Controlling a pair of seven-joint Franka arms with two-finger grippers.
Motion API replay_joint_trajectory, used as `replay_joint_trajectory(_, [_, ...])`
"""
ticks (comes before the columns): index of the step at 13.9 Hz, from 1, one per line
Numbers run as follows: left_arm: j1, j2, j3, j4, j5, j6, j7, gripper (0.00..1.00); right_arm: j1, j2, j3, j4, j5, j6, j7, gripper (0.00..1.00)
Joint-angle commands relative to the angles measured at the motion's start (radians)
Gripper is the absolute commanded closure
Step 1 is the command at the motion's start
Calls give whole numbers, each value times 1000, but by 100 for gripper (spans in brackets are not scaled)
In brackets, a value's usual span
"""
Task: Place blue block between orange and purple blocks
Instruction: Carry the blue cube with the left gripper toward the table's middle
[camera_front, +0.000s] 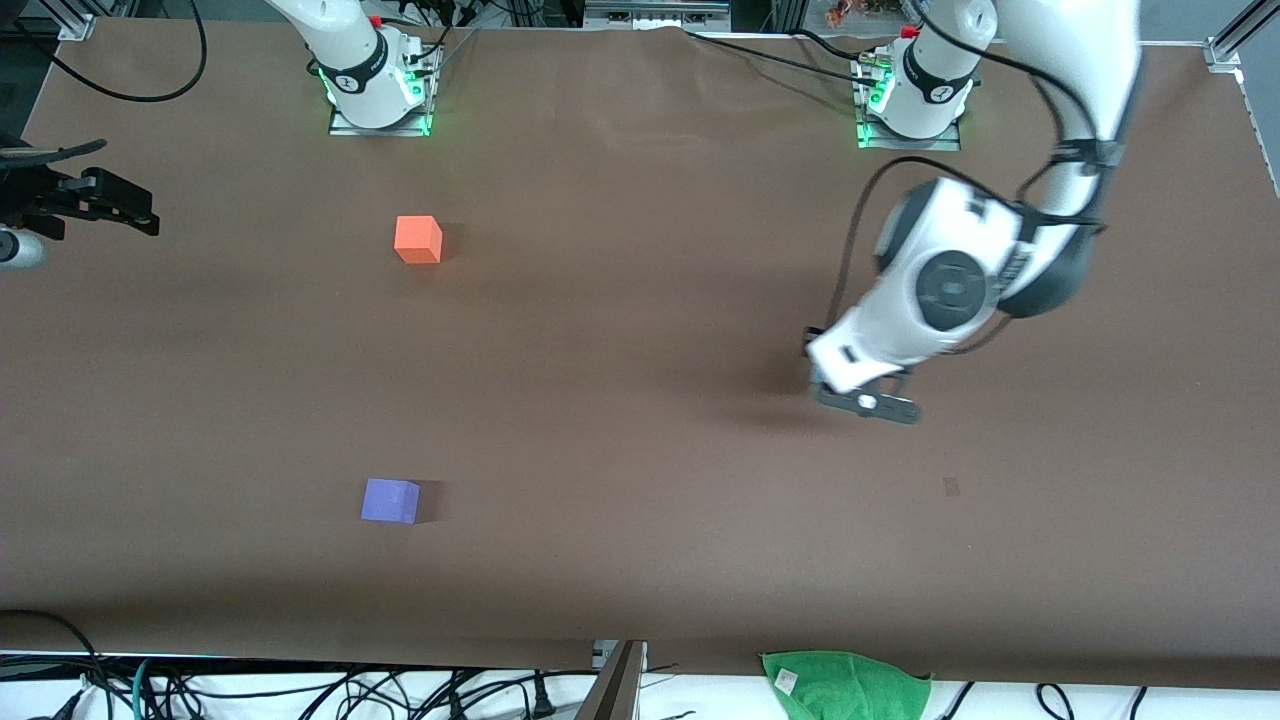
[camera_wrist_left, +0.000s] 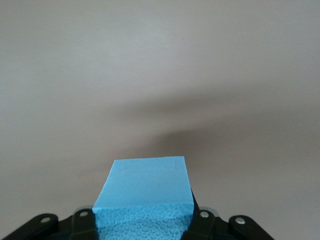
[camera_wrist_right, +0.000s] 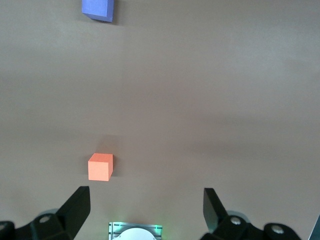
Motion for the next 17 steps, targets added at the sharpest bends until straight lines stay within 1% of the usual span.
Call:
replay_joint_trajectory(1, [-147,134,16,126,-27,-14,-173,73,1,-5,2,-5,-5,7,1,0])
replay_joint_trajectory(3, [-222,226,17,199,-30,-9,-238,72,1,-5,2,-5,-5,7,2,0])
replay_joint_trajectory(4, [-244,263,16,217,-33,25,-247,70,-1,-5,0,-5,-5,7,2,0])
replay_joint_trajectory(5, [-268,284,16,215,-45,88,-259,67,-1,-5,2,-5,-7,5,2,0])
replay_joint_trajectory(6, [-296,301,16,214,-68,153,-282,65,-1,-5,0,-5,-5,7,2,0])
replay_joint_trajectory(7, [-310,318,17,209,-77,197,-302,61,-2,-5,0,-5,-5,7,2,0])
replay_joint_trajectory(8, [-329,332,17,209,-78,213,-315,58,-1,-5,0,-5,-7,5,2,0])
replay_joint_trajectory(9, [-346,338,17,208,-78,213,-319,37,-1,-5,2,-5,-5,5,4,0])
replay_joint_trajectory(10, [-348,338,19,203,-65,213,-318,31,-1,-5,0,-5,-5,7,4,0])
replay_joint_trajectory(11, [-347,337,19,197,-67,213,-318,0,-1,-5,0,-5,-7,7,4,0])
replay_joint_trajectory(13, [-340,323,19,198,-67,198,-319,0,-4,-5,0,-5,-5,7,4,0])
replay_joint_trajectory(14, [-331,297,19,198,-67,170,-318,0,-2,-5,0,-5,-5,7,4,0])
replay_joint_trajectory(15, [-321,263,22,204,-65,102,-312,0,-4,-5,0,-5,-5,7,4,0])
replay_joint_trajectory(17, [-285,153,30,206,-62,-65,-287,0,-4,-5,0,-5,-5,7,5,0])
